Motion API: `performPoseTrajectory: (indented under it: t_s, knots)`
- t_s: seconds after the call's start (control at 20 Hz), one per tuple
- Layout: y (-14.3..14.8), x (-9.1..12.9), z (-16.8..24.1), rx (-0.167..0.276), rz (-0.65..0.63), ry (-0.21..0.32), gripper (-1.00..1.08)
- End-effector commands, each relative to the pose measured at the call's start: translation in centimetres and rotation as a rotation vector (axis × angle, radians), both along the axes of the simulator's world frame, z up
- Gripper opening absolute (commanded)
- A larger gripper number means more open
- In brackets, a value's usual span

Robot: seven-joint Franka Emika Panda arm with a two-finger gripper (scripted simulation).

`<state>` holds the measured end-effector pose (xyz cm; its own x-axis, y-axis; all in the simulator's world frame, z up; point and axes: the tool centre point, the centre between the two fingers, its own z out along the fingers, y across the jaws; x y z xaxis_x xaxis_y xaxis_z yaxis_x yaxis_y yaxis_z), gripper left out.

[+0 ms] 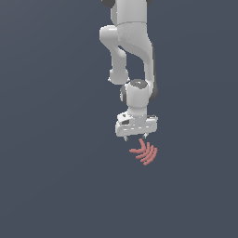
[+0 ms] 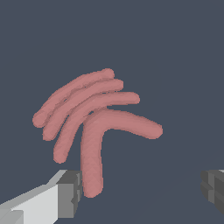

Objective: Pick up the object and move it to a goal position.

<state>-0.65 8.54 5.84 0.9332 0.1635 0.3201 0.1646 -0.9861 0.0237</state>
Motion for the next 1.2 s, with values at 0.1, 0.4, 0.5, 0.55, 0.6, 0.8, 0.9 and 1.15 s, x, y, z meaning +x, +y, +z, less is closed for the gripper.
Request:
performPoseTrajectory:
  t_s: [0.1, 0.4, 0.5, 0.55, 0.6, 0.8, 0.9, 1.15]
  knots:
    - [1.3, -0.5, -0.9, 0.011, 0.028, -0.058, 1.08]
    - [2.5, -1.3, -1.7, 0.024, 0.057, -0.116, 1.08]
    - [2.8, -1.5, -1.8, 0.027, 0.064, -0.130, 1.08]
    - [2.9, -1.6, -1.9, 0.029, 0.067, -0.136, 1.08]
    - [3.1, -1.6, -2.0, 0.030, 0.070, -0.142, 1.08]
    - [3.4, -1.9, -2.1, 0.034, 0.077, -0.157, 1.08]
    - [3.5, -1.9, -2.2, 0.035, 0.079, -0.161, 1.08]
    - [3.5, -1.9, -2.3, 0.035, 0.079, -0.160, 1.08]
